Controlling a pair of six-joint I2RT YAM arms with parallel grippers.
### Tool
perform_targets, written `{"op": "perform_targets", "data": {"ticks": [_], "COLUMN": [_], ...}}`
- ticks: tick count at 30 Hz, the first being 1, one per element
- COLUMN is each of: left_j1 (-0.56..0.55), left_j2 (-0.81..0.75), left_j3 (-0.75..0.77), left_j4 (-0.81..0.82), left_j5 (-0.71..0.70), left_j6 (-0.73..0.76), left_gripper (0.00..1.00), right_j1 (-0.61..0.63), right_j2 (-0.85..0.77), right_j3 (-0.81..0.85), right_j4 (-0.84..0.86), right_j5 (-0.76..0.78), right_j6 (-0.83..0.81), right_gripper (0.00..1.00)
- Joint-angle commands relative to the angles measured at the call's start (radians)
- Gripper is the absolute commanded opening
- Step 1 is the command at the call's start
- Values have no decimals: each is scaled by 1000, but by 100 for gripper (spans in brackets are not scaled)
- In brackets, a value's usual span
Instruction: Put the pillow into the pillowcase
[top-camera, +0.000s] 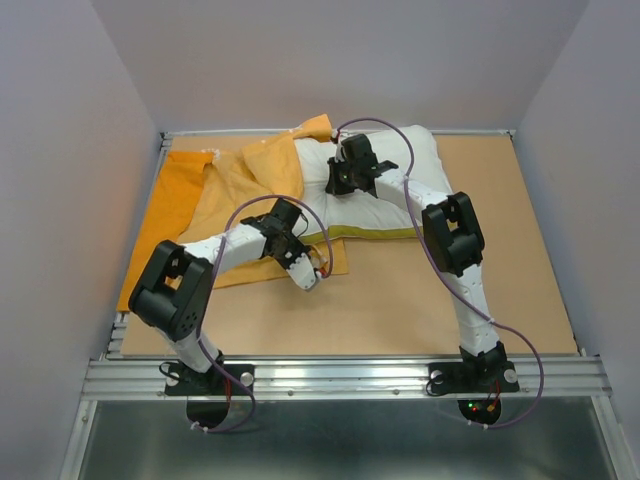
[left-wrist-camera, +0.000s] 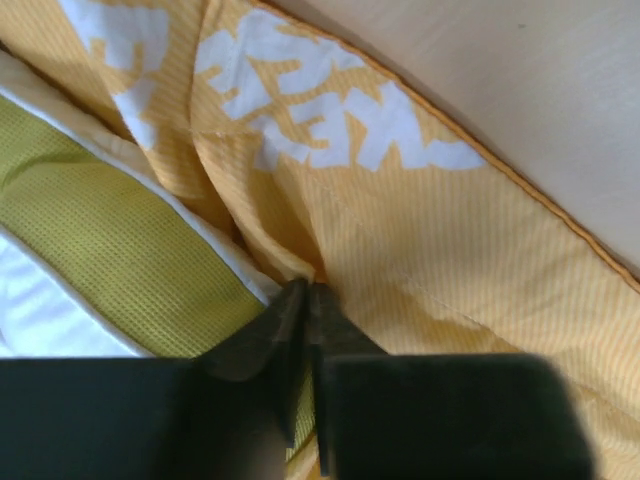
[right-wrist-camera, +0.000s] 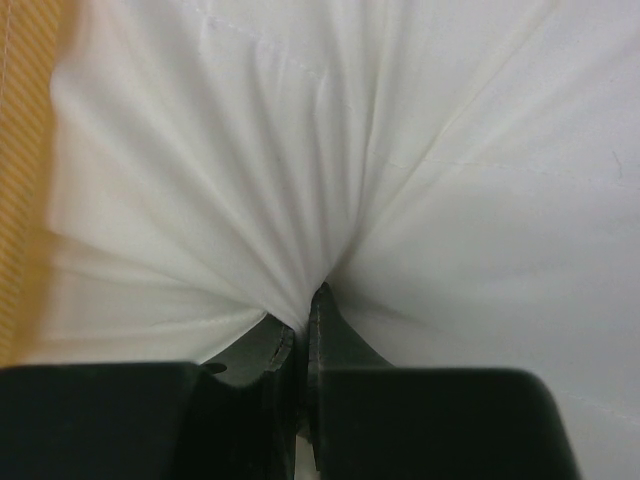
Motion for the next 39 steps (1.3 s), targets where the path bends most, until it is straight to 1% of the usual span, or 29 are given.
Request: {"op": "perform_targets", "data": {"ticks": [1, 3, 4, 6, 7, 9, 13, 15, 17, 21, 22, 24, 25, 28, 29, 30, 33, 35, 36, 37, 38, 39], "left_j1": [-3, -3, -5, -13, -19, -34, -57, -66, -72, -102, -121, -141, -151, -186, -186, -188, -186, -186, -186, -186, -188, -188], "left_j2": [-2, -33, -48, -82, -120, -160, -248, -263, -263, -217, -187, -148, -101, -26, -15, -10, -19, -67, -88, -140, -165, -192], "left_j3": [50, 59, 68, 76, 82, 88, 102, 119, 139, 168, 179, 197, 214, 292, 294, 291, 218, 140, 124, 108, 110, 113], "left_j4": [28, -30, -58, -124, -189, -271, -355, -371, -343, -176, -85, -5, 32, 94, 111, 129, 222, 249, 252, 243, 229, 189], "left_j5": [-23, 3, 31, 52, 72, 86, 128, 152, 177, 221, 223, 224, 227, 264, 272, 275, 255, 247, 255, 281, 293, 301], "left_j6": [10, 33, 52, 69, 76, 95, 101, 98, 77, -25, -78, -130, -152, -296, -316, -328, -345, -359, -377, -449, -506, -563], "left_gripper": [9, 1, 0, 0, 0, 0, 0, 0, 0, 0, 0, 0, 0, 0, 0, 0, 0, 0, 11, 21, 48, 55], "right_j1": [13, 13, 15, 13, 13, 13, 13, 13, 13, 13, 15, 18, 19, 24, 24, 24, 24, 24, 24, 24, 24, 25], "right_j2": [-4, 6, 7, 16, 22, 38, 62, 73, 76, 70, 64, 52, 49, 16, 16, 1, -37, -60, -73, -94, -103, -109], "right_j3": [-47, -42, -39, -29, -22, -10, 8, 11, 11, 7, 2, -4, -9, -22, -27, -41, -79, -107, -122, -151, -162, -174], "right_j4": [-110, -110, -108, -110, -110, -110, -110, -110, -110, -110, -110, -110, -110, -110, -110, -110, -108, -108, -107, -107, -105, -104], "right_j5": [-22, -22, -21, -15, -13, -5, 7, 4, -7, -53, -76, -85, -94, -133, -142, -150, -208, -244, -263, -292, -309, -339], "right_j6": [7, 11, 14, 14, 17, 20, 37, 45, 53, 77, 86, 93, 96, 120, 126, 131, 148, 168, 174, 192, 200, 206], "right_gripper": [0, 0, 1, 1, 1, 1, 0, 1, 1, 0, 1, 1, 0, 1, 1, 1, 1, 0, 1, 1, 1, 1]}}
